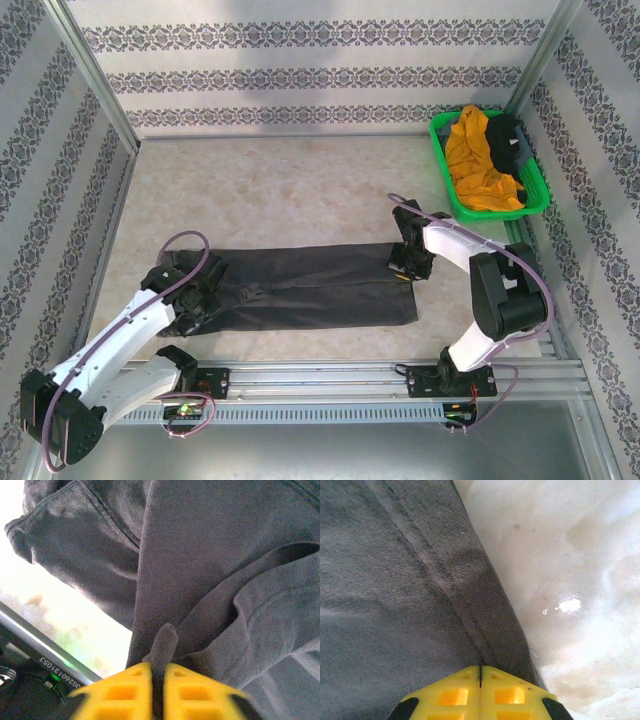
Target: Fold and stack the t-shirts
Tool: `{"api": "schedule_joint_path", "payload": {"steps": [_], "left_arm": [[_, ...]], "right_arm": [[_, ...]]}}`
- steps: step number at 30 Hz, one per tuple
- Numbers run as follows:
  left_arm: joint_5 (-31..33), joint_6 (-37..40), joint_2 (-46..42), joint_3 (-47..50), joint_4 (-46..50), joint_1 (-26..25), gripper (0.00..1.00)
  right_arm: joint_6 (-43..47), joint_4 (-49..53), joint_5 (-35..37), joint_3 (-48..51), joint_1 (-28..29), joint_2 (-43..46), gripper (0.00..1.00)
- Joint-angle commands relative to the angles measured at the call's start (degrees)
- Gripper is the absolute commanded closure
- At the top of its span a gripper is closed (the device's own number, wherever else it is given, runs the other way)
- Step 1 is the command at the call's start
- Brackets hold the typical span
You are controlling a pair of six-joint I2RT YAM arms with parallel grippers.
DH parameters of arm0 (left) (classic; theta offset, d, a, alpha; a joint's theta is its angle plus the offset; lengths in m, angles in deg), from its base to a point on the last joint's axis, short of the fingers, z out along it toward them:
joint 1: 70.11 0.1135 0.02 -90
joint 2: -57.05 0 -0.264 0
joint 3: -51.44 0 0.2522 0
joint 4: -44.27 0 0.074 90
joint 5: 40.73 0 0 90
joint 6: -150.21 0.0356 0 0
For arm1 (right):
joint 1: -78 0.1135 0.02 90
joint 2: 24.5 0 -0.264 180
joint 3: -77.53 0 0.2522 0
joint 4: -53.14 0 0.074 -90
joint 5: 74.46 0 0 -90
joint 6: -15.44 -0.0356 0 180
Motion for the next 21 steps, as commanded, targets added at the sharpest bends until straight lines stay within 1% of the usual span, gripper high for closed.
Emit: {"api": "schedule_joint_path", "payload": {"steps": [1, 2, 4, 5, 7, 10, 12, 13, 15, 18, 20, 21], "left_arm": [[1.60, -0.68, 1.94, 0.10, -5.32, -0.70, 0.64], [1.76, -0.28, 2.88, -0.94, -5.57, -0.77, 0.56], [2.87, 0.73, 4.47, -4.09, -4.68, -0.70, 0.44], [3.67, 1.54, 5.12, -6.27, -4.26, -0.64, 0.40], [4.57, 3.30, 6.36, -10.66, -4.10, -0.24, 0.38], [4.32, 6.43, 9.22, -17.17, -5.18, 2.73, 0.40], [3.61, 8.69, 11.49, -20.32, -7.17, 5.50, 0.41], [2.67, 9.88, 12.94, -20.95, -8.99, 7.71, 0.42], [-0.75, 11.18, 15.64, -20.71, -12.87, 12.30, 0.48], [-6.44, 12.32, 20.34, -17.55, -20.06, 19.15, 0.59], [-9.99, 13.07, 24.35, -14.87, -24.83, 24.15, 0.62], [-10.34, 13.60, 26.23, -14.20, -26.09, 25.86, 0.62]], "right_arm": [[0.57, 0.71, 1.85, -1.00, 0.46, 2.76, 1.00], [0.48, 0.71, 1.82, -1.09, 0.66, 3.28, 1.00], [0.52, 0.84, 1.69, -1.44, 1.35, 4.22, 1.00], [0.50, 0.84, 1.40, -1.80, 1.82, 4.50, 0.99], [0.32, 0.34, 0.73, -2.49, 2.89, 5.13, 0.96], [-1.45, -0.86, -0.96, -3.05, 4.36, 5.37, 0.95], [-2.82, -2.13, -2.37, -3.25, 4.85, 4.98, 0.94], [-3.63, -2.67, -2.91, -3.50, 5.17, 4.50, 0.93], [-5.18, -3.97, -4.14, -3.72, 5.32, 3.21, 0.93], [-8.73, -6.44, -7.81, -3.45, 5.08, 0.52, 0.93], [-10.57, -6.76, -7.61, -3.62, 5.34, -1.39, 0.93], [-11.33, -6.56, -7.33, -3.70, 5.34, -2.28, 0.93]]}}
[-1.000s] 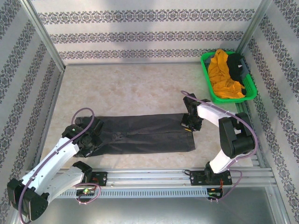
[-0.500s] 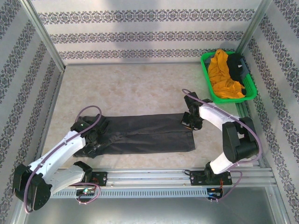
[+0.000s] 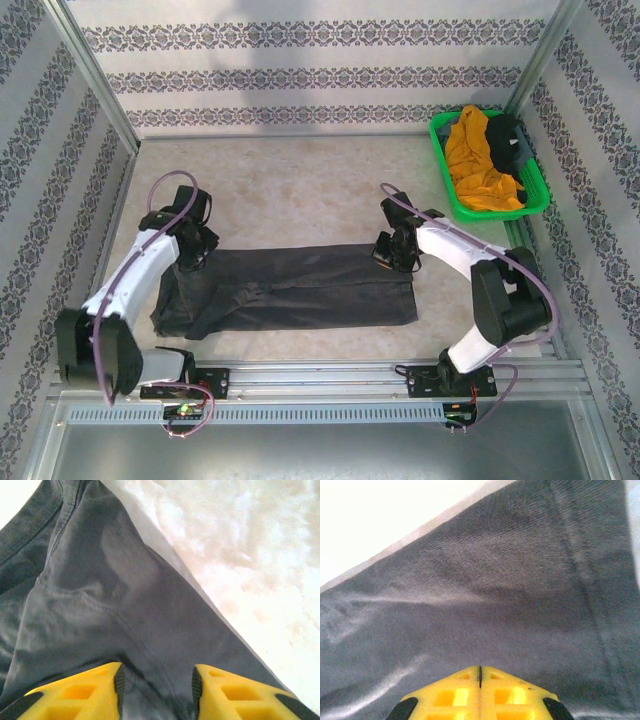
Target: Fold and stack the t-shirts
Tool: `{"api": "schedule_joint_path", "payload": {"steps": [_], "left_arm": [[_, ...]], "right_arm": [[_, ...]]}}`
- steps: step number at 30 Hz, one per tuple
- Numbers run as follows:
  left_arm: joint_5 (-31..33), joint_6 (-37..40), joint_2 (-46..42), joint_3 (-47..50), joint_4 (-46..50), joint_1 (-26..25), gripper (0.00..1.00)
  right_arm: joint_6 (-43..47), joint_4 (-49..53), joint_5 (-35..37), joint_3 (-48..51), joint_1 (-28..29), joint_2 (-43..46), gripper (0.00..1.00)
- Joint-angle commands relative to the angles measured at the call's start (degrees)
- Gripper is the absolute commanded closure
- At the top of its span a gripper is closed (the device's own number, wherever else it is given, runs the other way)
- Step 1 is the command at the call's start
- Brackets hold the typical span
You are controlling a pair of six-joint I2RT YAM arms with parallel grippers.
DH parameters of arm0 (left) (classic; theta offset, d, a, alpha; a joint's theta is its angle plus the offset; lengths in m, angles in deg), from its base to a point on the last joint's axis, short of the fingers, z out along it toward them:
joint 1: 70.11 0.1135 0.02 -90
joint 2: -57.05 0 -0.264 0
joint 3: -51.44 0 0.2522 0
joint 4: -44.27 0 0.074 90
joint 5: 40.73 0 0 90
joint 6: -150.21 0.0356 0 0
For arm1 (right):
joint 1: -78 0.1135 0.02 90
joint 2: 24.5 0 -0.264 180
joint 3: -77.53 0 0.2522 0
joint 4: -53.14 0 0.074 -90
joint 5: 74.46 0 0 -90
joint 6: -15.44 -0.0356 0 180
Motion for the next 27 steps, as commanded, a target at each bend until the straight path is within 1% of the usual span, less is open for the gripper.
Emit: {"api": "schedule_joint_path", "payload": {"steps": [1, 5, 8, 10, 14, 21, 27], "left_arm": [[-5.07, 3.90, 5.62, 3.33, -7.69, 6.32, 0.63], [-5.11, 7.33, 11.42, 4.33, -9.69, 14.34, 0.63], [-4.79, 9.85, 13.74, 5.06, -9.97, 19.30, 0.62], [-5.41, 11.41, 15.39, 5.50, -10.33, 21.50, 0.62], [-7.41, 13.66, 18.31, 4.92, -10.92, 22.27, 0.62], [-10.88, 12.39, 21.65, 3.50, -13.59, 22.10, 0.61], [-16.42, 13.05, 28.26, -3.91, -16.87, 21.13, 0.59]], "right_arm": [[-5.06, -0.49, -1.03, -1.03, 0.31, -3.07, 0.93], [-6.84, 1.97, 2.14, -2.30, -0.65, -5.89, 0.93], [-7.49, 4.75, 2.96, -4.99, -1.37, -8.72, 0.91], [-7.66, 6.42, 2.83, -7.23, -1.55, -11.02, 0.91], [-7.65, 10.05, 3.26, -11.78, -1.74, -15.02, 0.90], [-7.93, 13.43, 1.21, -19.28, -4.37, -21.34, 0.87], [-7.79, 15.89, 0.46, -30.74, -8.32, -27.98, 0.87]]}}
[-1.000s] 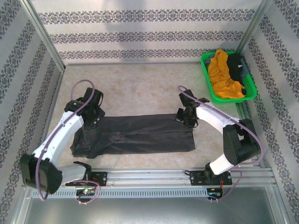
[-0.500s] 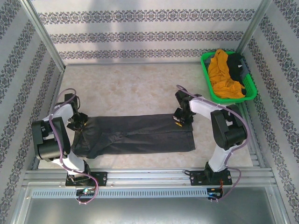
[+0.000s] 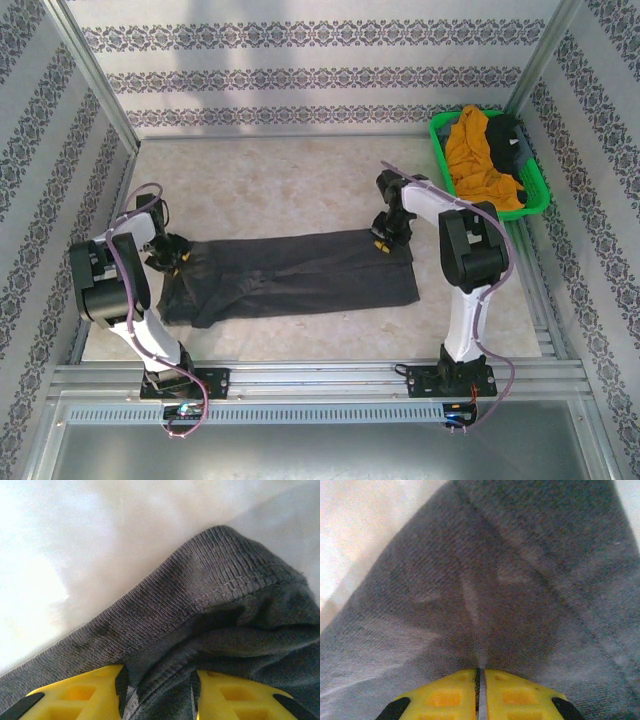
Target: Fold and stack the t-shirts
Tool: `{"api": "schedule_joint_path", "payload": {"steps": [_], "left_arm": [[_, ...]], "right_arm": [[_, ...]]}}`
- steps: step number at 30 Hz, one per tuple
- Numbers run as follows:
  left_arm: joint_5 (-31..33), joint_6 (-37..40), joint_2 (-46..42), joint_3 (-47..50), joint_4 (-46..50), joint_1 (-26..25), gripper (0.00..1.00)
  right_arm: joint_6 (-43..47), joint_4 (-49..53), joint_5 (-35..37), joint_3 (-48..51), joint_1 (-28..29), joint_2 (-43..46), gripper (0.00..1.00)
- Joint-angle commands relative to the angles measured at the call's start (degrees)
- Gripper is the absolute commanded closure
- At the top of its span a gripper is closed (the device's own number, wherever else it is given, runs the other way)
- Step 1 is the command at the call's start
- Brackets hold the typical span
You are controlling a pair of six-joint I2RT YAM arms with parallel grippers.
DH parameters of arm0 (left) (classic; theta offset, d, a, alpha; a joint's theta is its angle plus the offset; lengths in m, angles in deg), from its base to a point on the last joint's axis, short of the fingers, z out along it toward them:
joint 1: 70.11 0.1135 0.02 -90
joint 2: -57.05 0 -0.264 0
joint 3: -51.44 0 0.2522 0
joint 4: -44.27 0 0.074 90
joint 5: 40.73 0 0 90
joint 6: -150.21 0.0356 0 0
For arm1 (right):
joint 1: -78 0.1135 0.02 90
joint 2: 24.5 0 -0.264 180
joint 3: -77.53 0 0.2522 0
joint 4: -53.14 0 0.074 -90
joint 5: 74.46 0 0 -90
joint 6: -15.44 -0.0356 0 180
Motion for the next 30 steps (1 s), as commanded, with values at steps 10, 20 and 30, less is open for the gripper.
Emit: {"api": "schedule_joint_path", "payload": {"steps": [10, 20, 30], "left_arm": [[-5.04, 3.66, 10.37, -15.74, -10.35, -4.02, 0.45], [-8.84, 13.30, -4.66, -5.47, -18.57, -14.31, 0.49], [-12.64, 17.25, 3.81, -6.23, -19.93, -18.21, 0.54]], "right_arm": [[9.33, 1.19, -9.20, -32.01, -8.70, -18.30, 0.78], [16.93, -31.52, -25.44, -5.26, -2.92, 8.25, 0.59], [9.60, -41.37, -30.14, 11.89, 8.03, 19.45, 0.58]]}}
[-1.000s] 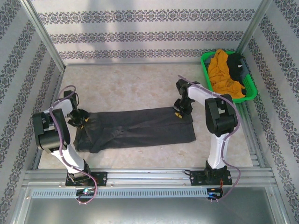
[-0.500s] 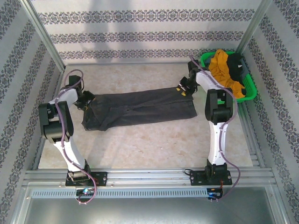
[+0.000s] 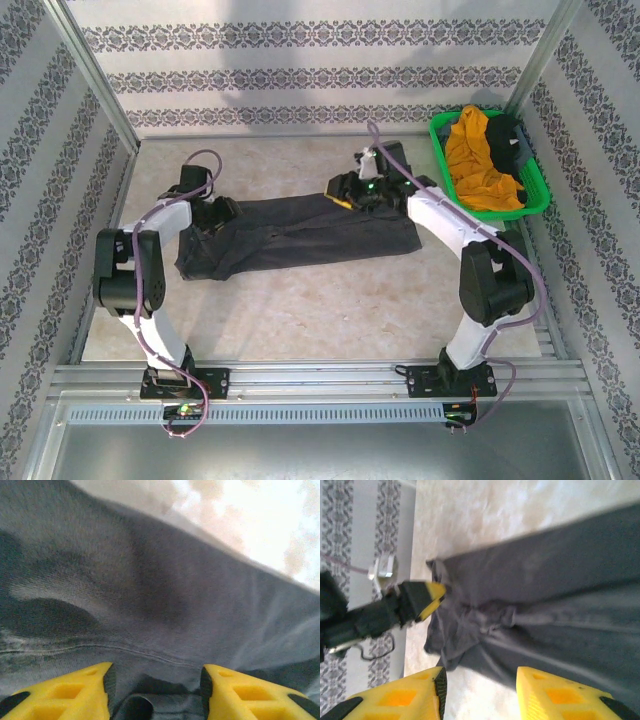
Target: Fold and stack the t-shirts
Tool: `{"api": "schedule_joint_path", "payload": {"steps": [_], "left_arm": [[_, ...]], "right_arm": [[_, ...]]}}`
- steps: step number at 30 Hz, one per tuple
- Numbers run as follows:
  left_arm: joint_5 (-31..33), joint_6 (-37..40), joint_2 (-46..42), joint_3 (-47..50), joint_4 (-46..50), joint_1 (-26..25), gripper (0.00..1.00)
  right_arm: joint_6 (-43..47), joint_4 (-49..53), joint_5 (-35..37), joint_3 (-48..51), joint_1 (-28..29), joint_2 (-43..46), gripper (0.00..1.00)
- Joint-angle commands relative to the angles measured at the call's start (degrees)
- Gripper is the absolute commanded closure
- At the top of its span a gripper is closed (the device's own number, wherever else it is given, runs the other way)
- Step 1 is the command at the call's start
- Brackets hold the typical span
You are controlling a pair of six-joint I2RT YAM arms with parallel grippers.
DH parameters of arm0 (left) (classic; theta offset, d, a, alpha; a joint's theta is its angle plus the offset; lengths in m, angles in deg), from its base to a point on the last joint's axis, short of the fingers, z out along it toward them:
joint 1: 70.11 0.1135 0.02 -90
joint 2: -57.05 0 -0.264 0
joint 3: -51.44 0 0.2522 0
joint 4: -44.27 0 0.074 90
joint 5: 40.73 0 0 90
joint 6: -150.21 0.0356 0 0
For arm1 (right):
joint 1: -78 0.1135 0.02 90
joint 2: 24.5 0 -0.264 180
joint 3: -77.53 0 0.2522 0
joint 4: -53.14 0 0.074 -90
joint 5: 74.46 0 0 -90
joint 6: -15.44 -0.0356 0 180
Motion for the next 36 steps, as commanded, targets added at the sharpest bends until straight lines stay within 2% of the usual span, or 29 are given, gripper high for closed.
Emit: {"api": "schedule_joint_path", "payload": {"steps": [1, 8, 11, 14, 16, 26, 36], "left_arm": [[-1.93, 2.32, 1.32, 0.60, -2.73, -1.55, 0.55], [-1.50, 1.36, 1.52, 3.91, -4.40, -3.14, 0.63], [-1.68, 0.83, 0.64, 4.73, -4.41, -3.59, 0.74], [-0.80, -0.19, -1.52, 5.57, -3.30, -4.14, 0.92], [-0.64, -1.83, -3.54, 6.50, -2.51, -4.67, 1.00], [0.03, -14.18, -10.18, 10.75, 1.41, -12.67, 1.00], [2.19, -21.12, -6.00, 7.47, 5.89, -21.57, 1.00]], "right_arm": [[-3.28, -4.39, -1.19, 4.50, 1.02, 2.84, 0.58], [-3.13, -3.07, -0.21, 6.65, 1.77, 5.18, 0.58], [-3.03, -2.41, 0.23, 7.07, 1.83, 5.87, 0.58], [-2.99, -2.36, 0.67, 7.78, 1.79, 6.49, 0.59], [-2.79, -2.01, 0.89, 8.14, 1.81, 6.71, 0.59], [-2.48, -1.33, 1.02, 9.42, 1.42, 6.87, 0.60], [-2.52, -1.04, 0.67, 11.41, 0.59, 7.15, 0.60]]}}
